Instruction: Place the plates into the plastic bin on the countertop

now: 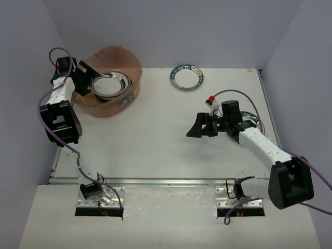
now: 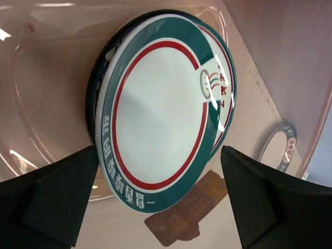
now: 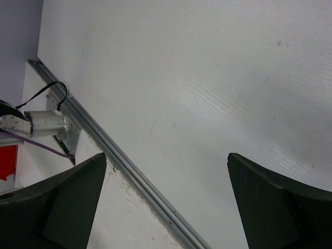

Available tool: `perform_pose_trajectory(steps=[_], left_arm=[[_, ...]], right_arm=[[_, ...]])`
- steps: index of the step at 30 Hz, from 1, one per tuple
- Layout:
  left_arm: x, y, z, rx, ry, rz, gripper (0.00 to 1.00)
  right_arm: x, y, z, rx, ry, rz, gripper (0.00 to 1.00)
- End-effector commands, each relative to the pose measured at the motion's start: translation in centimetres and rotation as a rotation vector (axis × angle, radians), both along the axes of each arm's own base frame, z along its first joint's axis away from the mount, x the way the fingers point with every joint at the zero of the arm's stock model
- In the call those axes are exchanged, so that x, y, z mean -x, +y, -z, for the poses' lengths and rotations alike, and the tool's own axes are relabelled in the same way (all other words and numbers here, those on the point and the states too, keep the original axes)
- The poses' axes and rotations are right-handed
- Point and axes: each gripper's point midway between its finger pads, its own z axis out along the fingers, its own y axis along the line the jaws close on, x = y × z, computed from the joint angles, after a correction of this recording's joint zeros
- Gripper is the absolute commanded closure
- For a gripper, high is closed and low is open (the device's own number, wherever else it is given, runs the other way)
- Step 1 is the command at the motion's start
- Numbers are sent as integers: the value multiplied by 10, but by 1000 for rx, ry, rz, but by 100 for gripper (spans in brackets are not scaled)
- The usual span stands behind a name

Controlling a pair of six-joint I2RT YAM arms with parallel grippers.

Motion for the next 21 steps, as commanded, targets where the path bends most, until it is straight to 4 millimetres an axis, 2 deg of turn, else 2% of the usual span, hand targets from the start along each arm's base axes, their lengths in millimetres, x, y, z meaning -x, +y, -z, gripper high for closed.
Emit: perform_pose_trajectory(steps=[1, 8, 10, 16, 19, 21], left_arm=[[-10, 4, -5, -17, -7, 46, 0], [-16, -3, 1, -25, 18, 72, 0], [-18, -7, -2, -52, 16, 95, 0], [-22, -12, 4, -147, 82, 106, 0], [-22, -13, -7, -164, 62, 95, 0], [-24, -12, -26, -186, 29, 91, 0]], right_arm=[[-10, 4, -12, -16, -50, -19, 1], [-11, 3, -13, -10, -55, -15, 1], [-12, 3, -12, -6, -52, -11, 1], [-15, 7, -6, -31, -19, -1, 1], [-18, 5, -3, -24, -7, 25, 1], [-25, 3, 0, -4, -2, 64, 1]])
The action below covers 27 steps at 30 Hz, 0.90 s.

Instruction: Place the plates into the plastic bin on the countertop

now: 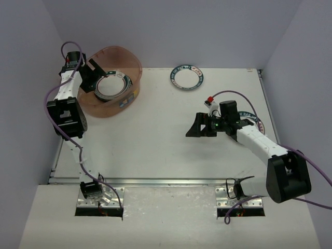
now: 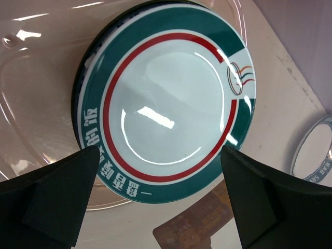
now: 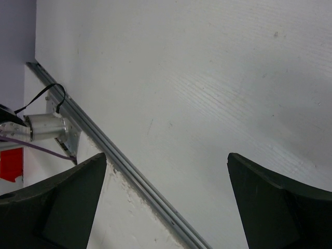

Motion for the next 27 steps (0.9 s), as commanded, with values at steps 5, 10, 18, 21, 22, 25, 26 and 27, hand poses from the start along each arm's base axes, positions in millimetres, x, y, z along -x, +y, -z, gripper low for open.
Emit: perform_pose_trajectory(steps=[5, 10, 18, 21, 22, 25, 26, 27], left_arm=[[12, 18, -77, -152, -63, -45, 0], [86, -11, -208, -234, -348, -40, 0], [228, -92, -227, -248, -696, 116, 0], [268, -108, -204, -243, -732, 180, 0], [275, -110, -193, -247, -716, 199, 0], [285, -117, -182, -267, -687, 229, 0], [286, -118, -184, -273, -691, 231, 0], [288, -118, -186, -277, -687, 231, 0]], right_arm=[[-60, -9, -8, 56, -13, 227, 1], [-136, -19, 1, 63, 7, 433, 1], [-275, -47, 35, -228, 155, 607, 1], [-317, -65, 60, -257, 171, 654, 1], [-324, -69, 75, -235, 187, 668, 1], [-346, -75, 101, -191, 219, 694, 5], [-353, -74, 107, -193, 220, 698, 7], [-357, -74, 120, -189, 256, 707, 11]])
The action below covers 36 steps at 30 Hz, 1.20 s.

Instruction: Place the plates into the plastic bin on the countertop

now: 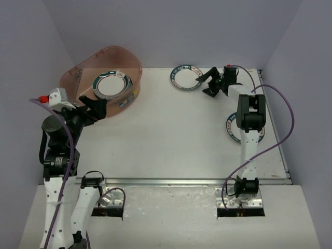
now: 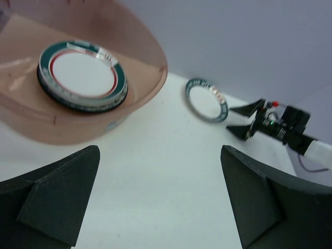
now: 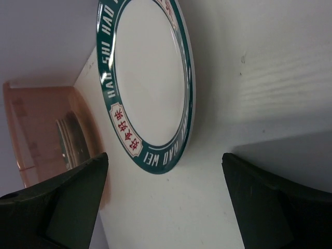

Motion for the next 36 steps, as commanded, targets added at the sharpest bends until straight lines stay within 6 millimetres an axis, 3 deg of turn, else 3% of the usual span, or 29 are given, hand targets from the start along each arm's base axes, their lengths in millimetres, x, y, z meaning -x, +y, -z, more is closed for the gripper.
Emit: perform_pose_trajectory(steps=[1, 2, 6, 9, 10, 12, 13, 14, 15, 18, 19, 20, 22, 24, 25, 27, 29, 31, 34, 36], left_arm=[[1, -6, 24, -40, 98, 32, 0], [2, -9, 22, -39, 96, 43, 0], [1, -13, 23, -35, 105, 68, 0], [-3, -16, 33, -28, 135, 88, 0], [-5, -18, 35, -23, 139, 98, 0], [-11, -22, 44, -16, 150, 129, 0], [-13, -25, 44, -13, 150, 147, 0], [-15, -31, 51, -8, 166, 183, 0], [-18, -34, 54, 2, 169, 202, 0], [-17, -64, 50, 57, 142, 377, 0], [-17, -73, 52, 94, 149, 430, 0], [-17, -80, 49, 106, 135, 479, 0], [-21, -98, 56, 183, 137, 594, 0], [-28, -107, 65, 212, 163, 641, 0], [-31, -111, 71, 216, 182, 657, 0], [-37, -117, 80, 208, 215, 683, 0], [-34, -129, 83, 198, 228, 738, 0], [-30, -138, 83, 193, 230, 783, 2], [-25, -147, 76, 197, 202, 841, 7], [-20, -155, 72, 202, 194, 867, 28]], right_arm=[[-15, 4, 55, 15, 135, 35, 17], [-21, 4, 57, 12, 140, 43, 24], [-14, -4, 99, 36, 241, 105, 45], [-16, 3, 109, 44, 217, 77, 75], [-16, 7, 108, 42, 202, 56, 94], [-9, 12, 92, 33, 168, 28, 100], [5, 13, 110, 35, 185, 23, 100], [-13, 14, 50, 55, 14, 39, 100], [5, 18, 18, 92, -46, 33, 100], [45, 22, -40, 255, -139, 1, 100], [57, 34, -80, 308, -226, -53, 100], [66, 39, -87, 315, -225, -89, 100], [106, 64, -113, 391, -243, -276, 100], [150, 93, -134, 358, -293, -424, 100], [163, 105, -160, 298, -367, -476, 100], [219, 134, -179, 54, -406, -671, 100], [249, 149, -199, -36, -463, -781, 100], [276, 156, -216, -97, -502, -839, 100], [293, 163, -227, -129, -519, -858, 100], [303, 163, -237, -161, -537, -860, 100]])
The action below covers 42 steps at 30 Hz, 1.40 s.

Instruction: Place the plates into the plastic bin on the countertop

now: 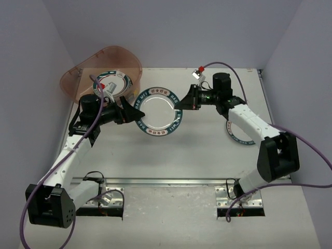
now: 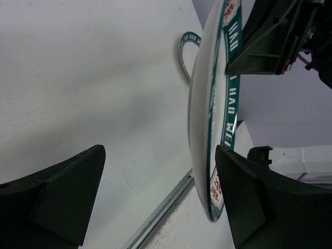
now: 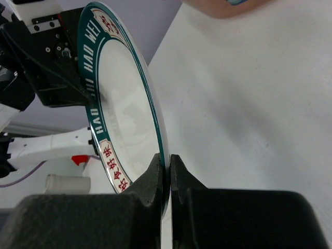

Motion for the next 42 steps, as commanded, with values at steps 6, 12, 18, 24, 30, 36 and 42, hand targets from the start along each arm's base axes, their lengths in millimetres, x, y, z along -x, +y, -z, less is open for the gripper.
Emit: perform_pose_trajectory(steps=[6, 12, 18, 24, 30, 36, 42], left_arm=[[1, -12, -34, -8, -132, 46, 100], [-52, 34, -65, -99, -112, -306, 100], [-114, 173, -94, -107, -23, -830, 100], [-192, 245, -54, -141, 127, -1013, 100], [-246, 263, -4, -161, 230, -1004, 100], [-261, 259, 24, -126, 296, -938, 85], [-251, 254, 47, -141, 342, -919, 15]], right_arm=[[30, 3, -42, -109, -72, -64, 99], [5, -34, -4, 22, -15, 209, 1], [37, -70, 13, -58, 14, 290, 1], [67, -87, 32, -19, -19, 309, 1], [80, -92, 32, -13, -64, 302, 1], [80, -96, 35, 16, -85, 313, 1], [74, -100, 42, 48, -68, 334, 1]])
